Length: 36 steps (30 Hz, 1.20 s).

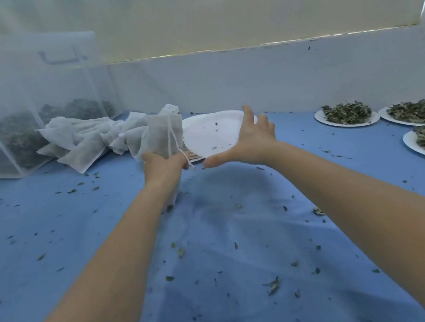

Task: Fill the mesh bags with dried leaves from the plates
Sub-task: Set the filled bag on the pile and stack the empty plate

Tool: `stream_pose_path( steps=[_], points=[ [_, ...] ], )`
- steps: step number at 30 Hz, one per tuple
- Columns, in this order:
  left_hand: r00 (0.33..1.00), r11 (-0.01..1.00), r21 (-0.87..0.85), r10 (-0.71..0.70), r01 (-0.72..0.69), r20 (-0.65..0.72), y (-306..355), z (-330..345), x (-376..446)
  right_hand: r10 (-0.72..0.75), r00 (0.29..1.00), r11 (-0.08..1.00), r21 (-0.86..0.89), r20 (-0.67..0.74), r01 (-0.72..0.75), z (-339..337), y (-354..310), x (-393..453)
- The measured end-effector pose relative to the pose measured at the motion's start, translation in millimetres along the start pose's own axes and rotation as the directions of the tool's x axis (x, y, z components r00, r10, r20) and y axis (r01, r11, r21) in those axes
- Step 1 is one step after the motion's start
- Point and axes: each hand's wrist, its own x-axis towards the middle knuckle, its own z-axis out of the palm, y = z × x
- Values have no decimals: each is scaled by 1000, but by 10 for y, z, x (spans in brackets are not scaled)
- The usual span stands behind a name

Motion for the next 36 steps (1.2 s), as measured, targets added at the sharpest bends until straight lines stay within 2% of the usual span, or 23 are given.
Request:
stream_pose_path(
  steps=[2,7,13,16,20,24,27,29,31,33,36],
  points=[
    [999,999,37,-26,25,33,-5,-39,163,26,999,1000,-3,-30,-26,12,-136,178],
    [999,993,113,15,-18,29,-40,39,658,113,993,991,-74,-30,-115,43,-310,616],
    [994,936,349,68,-35,-82,-190,-120,1212,64,997,989,-136,41,-58,281,-479,1018],
    [993,915,404,51,-4,-106,-252,-249,1453,57,997,986,-158,42,-50,463,-539,1163],
    [990,818,574,60,25,-128,-202,-260,1554,59,997,976,-213,54,-46,613,-544,1266],
    [990,725,681,-9,102,-139,-89,-241,1483,10,1000,942,-334,9,-7,681,-518,1186],
    [998,647,761,-49,51,-26,-5,-296,1316,-60,998,943,-329,-23,49,619,-562,1050],
    [989,656,751,-142,71,30,71,-340,1124,-109,994,940,-329,-31,93,544,-613,885],
    [978,712,695,-199,102,60,165,-363,876,-152,988,939,-318,-35,133,459,-670,660],
    [974,775,620,-213,117,82,256,-358,576,-161,987,938,-313,-13,149,362,-712,375],
    [979,829,555,-162,68,122,403,-329,61,-139,990,944,-301,11,136,144,-729,-106]
  ],
)
